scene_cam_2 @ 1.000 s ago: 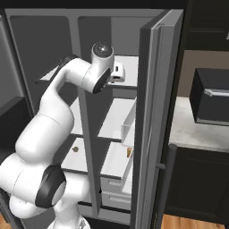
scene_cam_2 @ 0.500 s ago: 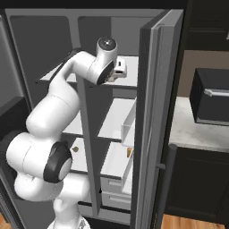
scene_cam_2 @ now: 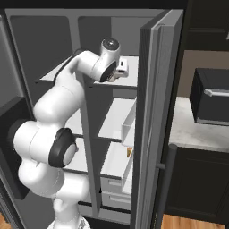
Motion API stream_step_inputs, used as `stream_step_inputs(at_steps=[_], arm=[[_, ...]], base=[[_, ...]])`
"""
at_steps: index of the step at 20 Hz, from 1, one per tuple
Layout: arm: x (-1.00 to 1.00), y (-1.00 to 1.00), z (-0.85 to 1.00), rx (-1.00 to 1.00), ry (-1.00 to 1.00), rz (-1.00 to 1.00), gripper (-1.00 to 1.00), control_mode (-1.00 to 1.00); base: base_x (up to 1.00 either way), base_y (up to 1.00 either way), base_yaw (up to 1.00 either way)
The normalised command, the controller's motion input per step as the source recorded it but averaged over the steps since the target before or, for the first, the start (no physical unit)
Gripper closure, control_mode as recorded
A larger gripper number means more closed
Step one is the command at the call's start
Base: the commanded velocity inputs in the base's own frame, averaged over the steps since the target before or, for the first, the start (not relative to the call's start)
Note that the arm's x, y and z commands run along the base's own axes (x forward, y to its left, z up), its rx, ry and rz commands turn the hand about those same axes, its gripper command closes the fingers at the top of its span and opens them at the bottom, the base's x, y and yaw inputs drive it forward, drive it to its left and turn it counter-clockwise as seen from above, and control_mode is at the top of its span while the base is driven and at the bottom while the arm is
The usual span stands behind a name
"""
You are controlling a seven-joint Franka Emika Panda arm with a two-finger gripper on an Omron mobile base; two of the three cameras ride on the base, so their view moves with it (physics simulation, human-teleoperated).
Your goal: There's a steak in the fridge that needs to be moved to the freezer for freezing. Pick up the steak from the fridge, place it on any shelf in the freezer, and close the fridge and freezer doors when done.
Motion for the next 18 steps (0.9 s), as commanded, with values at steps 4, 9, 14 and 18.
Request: stream_step_inputs(at_steps=[4,9,14,18], arm=[[0.31,0.00,-0.18,0.00,0.00,0.00,-1.00,-1.00],[0.31,0.00,-0.09,0.00,0.00,0.00,-1.00,-1.00],[0.33,0.00,-0.13,0.00,0.00,0.01,-1.00,-1.00],[0.37,0.00,-0.11,0.00,0.00,0.03,-1.00,-1.00]], base=[[0.00,0.00,0.00],[0.00,0.00,0.00],[0.00,0.00,0.00],[0.00,0.00,0.00]])
